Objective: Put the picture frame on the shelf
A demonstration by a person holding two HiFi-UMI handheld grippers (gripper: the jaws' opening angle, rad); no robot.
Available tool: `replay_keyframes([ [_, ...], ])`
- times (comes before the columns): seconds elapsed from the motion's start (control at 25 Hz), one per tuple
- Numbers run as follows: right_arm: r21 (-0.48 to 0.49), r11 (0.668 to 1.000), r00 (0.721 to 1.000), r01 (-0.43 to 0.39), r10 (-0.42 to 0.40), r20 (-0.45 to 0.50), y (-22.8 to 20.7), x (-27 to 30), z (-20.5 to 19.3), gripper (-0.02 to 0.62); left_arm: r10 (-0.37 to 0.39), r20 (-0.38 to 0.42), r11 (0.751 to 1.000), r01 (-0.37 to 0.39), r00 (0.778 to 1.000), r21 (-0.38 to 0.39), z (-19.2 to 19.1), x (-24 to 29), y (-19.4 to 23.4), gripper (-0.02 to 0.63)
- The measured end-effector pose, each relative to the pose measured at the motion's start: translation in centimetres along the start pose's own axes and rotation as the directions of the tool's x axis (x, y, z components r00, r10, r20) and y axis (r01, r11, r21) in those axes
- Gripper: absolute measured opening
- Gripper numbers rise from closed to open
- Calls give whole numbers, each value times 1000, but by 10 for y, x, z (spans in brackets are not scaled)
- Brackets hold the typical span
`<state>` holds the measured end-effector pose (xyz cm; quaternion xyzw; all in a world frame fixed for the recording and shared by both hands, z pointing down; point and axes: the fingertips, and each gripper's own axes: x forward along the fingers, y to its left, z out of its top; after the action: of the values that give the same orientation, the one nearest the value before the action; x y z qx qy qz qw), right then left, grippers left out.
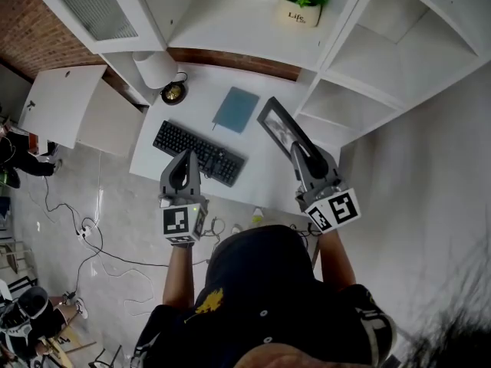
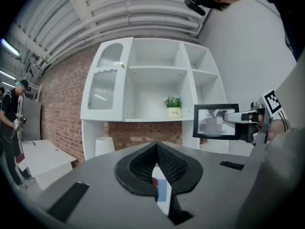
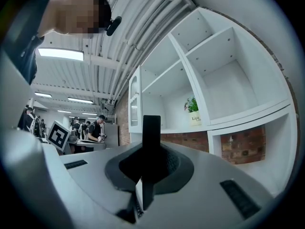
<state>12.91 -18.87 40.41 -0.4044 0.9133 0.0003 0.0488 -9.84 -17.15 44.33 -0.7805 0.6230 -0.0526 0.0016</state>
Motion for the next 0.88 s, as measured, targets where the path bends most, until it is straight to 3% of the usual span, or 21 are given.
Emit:
replay_keyframes([
  [0.44, -7, 999, 998, -41, 41, -37, -20, 13, -15, 15, 35, -5, 999, -35, 999, 2, 0, 23, 3, 17],
  [0.88, -6, 999, 999, -41, 41, -22, -25, 51, -1, 15, -35, 20, 999, 35, 999, 17, 17, 59, 28, 17],
])
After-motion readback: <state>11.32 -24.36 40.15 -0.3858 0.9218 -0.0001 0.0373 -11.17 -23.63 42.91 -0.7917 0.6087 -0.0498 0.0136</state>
